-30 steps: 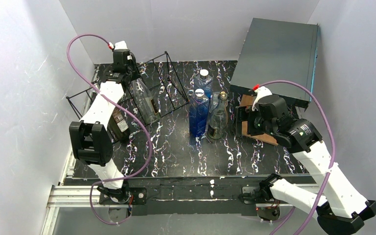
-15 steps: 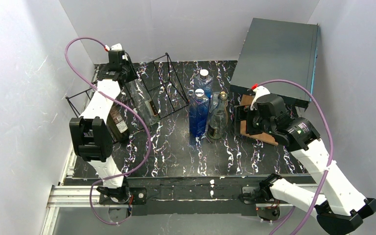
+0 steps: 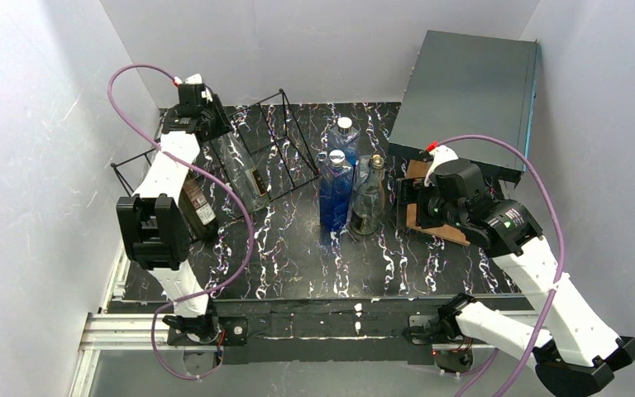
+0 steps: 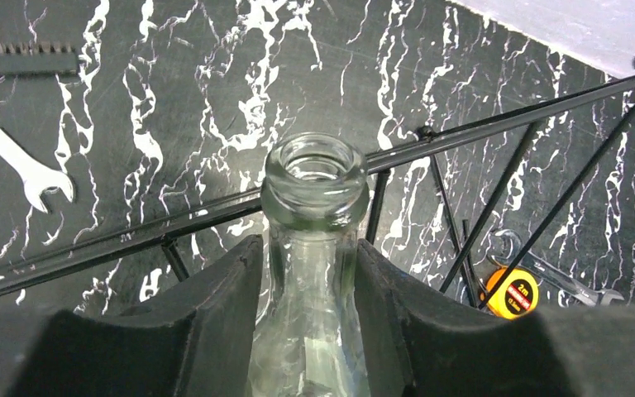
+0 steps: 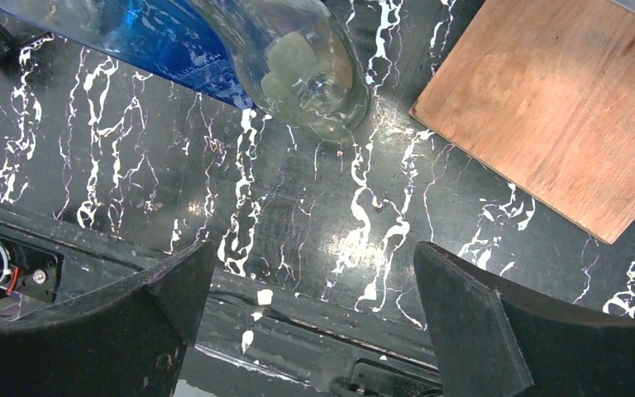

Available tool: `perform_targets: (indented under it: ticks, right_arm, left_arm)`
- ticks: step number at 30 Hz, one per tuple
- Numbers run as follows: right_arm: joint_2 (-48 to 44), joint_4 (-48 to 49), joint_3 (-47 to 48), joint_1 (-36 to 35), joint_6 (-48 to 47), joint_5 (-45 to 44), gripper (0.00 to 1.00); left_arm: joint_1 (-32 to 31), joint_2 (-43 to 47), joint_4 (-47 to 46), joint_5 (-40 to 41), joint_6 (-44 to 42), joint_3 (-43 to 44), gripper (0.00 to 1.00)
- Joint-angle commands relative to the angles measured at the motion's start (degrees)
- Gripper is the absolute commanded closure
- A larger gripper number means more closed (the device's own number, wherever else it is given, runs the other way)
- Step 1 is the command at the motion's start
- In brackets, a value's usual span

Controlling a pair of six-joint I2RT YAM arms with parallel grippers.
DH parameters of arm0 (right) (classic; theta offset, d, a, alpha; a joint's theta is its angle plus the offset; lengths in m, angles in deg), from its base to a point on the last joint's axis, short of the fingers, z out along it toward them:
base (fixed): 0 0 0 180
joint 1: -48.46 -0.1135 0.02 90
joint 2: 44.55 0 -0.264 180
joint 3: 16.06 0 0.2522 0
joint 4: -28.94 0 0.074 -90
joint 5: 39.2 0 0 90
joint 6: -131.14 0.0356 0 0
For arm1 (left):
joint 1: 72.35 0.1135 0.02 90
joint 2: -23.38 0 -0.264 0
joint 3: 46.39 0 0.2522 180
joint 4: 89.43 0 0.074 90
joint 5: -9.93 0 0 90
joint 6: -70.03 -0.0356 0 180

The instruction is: Put the wine bottle on the wine rack

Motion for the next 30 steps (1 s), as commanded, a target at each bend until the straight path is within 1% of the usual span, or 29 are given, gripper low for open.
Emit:
perform_targets:
  ticks: [1, 4, 7, 9, 10, 11, 16, 21, 24, 27, 30]
  right_arm:
    - [-0.5, 1.8, 0.8, -0.4, 0.5, 0.4, 0.0]
    - [-0.4, 1.9, 0.9, -0.4, 0.7, 0.8, 0.0]
    - [-0.2, 2.1, 1.1, -0.4, 1.0, 1.3, 0.0]
    - [0.0, 2.1, 1.3, -0.4, 1.1, 1.5, 0.0]
    - [0.0, 2.2, 1.5, -0.4, 1.1, 1.5, 0.0]
    - [0.1, 2.1, 1.5, -0.3, 1.2, 1.5, 0.0]
    - [0.3, 1.8, 1.8, -0.4, 1.5, 2.0, 0.0]
    - [0.5, 2.1, 1.6, -0.4, 2.1, 2.6, 0.0]
    - [0.7, 2.4, 1.5, -0.4, 2.5, 2.8, 0.0]
    - [1.1, 2.9, 1.4, -0.4, 2.9, 2.9, 0.0]
    - [1.8, 3.5, 1.3, -0.4, 3.2, 3.0, 0.0]
  left_arm:
    - [1.4, -0.6, 5.6, 0.2, 0.2, -0.5, 0.51]
    - [1.4, 1.0, 4.6, -1.8, -0.4, -1.5, 0.41]
    - [1.4, 2.4, 3.9, -3.0, -0.4, -2.7, 0.37]
    - [1.4, 3.7, 3.0, -4.9, -0.2, -3.7, 0.35]
    - [3.0, 4.4, 2.4, -5.5, -0.2, -4.3, 0.34]
    - [3.3, 5.2, 2.1, -5.8, -0.1, -4.7, 0.34]
    - [3.3, 10.4, 1.4, -5.5, -0.3, -7.1, 0.3]
    - [3.3, 16.6, -0.8, -6.4, -1.2, -9.8, 0.24]
    - [3.3, 21.2, -3.4, -6.9, -1.8, -11.9, 0.23]
    - [3.2, 24.8, -6.9, -10.4, -1.6, -13.6, 0.23]
    - [2.4, 27.1, -12.0, -17.7, -0.2, -15.6, 0.22]
